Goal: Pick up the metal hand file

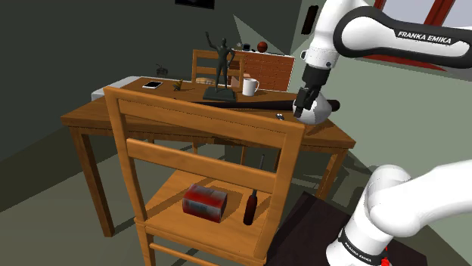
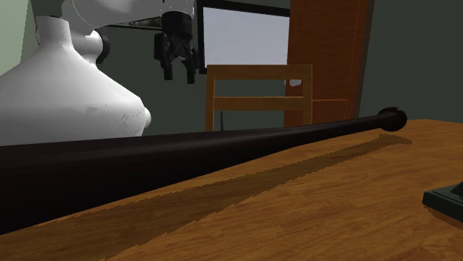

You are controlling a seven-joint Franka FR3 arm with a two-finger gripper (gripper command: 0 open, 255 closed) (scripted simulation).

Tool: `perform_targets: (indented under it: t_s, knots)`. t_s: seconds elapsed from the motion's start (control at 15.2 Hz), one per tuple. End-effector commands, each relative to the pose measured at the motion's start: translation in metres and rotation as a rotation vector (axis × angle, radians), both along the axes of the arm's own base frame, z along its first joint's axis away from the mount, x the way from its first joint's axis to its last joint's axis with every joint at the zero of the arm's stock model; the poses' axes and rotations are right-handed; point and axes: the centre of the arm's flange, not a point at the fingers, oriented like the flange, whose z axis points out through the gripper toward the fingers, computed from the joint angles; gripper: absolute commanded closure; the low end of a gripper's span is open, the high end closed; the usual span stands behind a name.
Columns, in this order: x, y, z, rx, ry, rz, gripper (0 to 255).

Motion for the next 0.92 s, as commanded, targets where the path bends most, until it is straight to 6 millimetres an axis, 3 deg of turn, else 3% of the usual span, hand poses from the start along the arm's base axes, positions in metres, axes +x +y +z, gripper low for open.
perform_targets:
  t_s: [0.0, 0.86]
  knots:
    - [0.000, 0.000, 0.000, 0.000, 0.000, 0.000, 0]
    - [-0.019, 0.106, -0.134, 0.007, -0.143, 0.208, 0]
